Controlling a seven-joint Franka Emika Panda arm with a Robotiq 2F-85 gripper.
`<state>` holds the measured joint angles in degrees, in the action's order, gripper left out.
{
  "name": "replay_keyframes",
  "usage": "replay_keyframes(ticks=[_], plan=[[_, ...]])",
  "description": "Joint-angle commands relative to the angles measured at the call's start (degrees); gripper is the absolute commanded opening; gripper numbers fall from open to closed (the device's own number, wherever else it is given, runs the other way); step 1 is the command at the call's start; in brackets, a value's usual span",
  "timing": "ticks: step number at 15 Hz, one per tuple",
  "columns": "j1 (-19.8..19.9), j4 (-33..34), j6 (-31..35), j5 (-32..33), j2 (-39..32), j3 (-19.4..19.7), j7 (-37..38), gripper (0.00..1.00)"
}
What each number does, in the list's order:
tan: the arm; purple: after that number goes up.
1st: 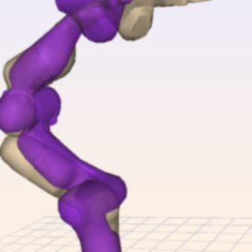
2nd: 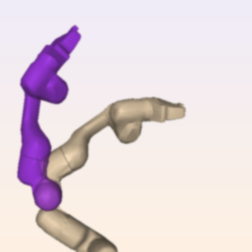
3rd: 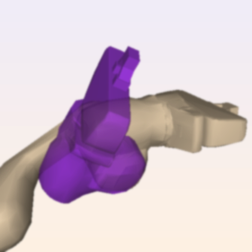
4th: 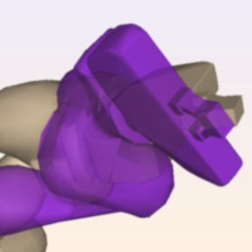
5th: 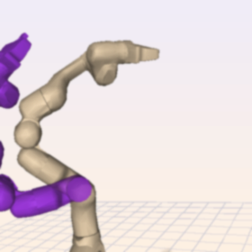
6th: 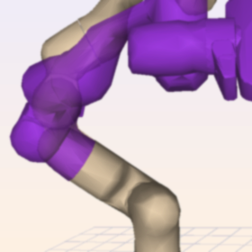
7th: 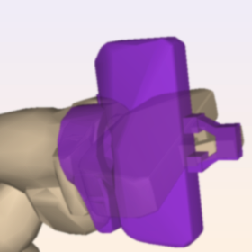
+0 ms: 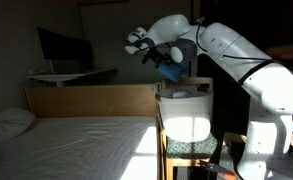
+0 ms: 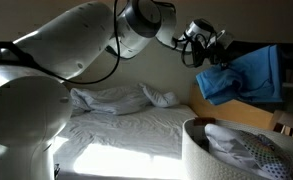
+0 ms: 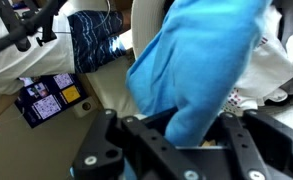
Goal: Put the white and blue shirts in the laundry bag
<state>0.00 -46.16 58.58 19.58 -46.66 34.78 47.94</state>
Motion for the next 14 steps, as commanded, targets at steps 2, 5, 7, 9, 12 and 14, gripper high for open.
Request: replay_keyframes(ticks=[2,5,7,9,12,14], plan=[[6.07,6.53,-5.55,-3.92,-3.02,0.16,0.68,0.04],[9.54,9.53,-8.73,-5.22,-4.87,0.16,1.25,0.04],[11.34,11.24,-10.41,-6.21,-5.95,0.04,2.03,0.04],[12.79,12.62,-11.86,-6.93,-6.51,0.0,2.61,0.05],[14.67,14.29,-13.49,-8.72,-6.72,-0.26,4.02,0.03],[15.32,15.16,-14.06,-9.79,-6.69,-0.36,5.17,0.28]])
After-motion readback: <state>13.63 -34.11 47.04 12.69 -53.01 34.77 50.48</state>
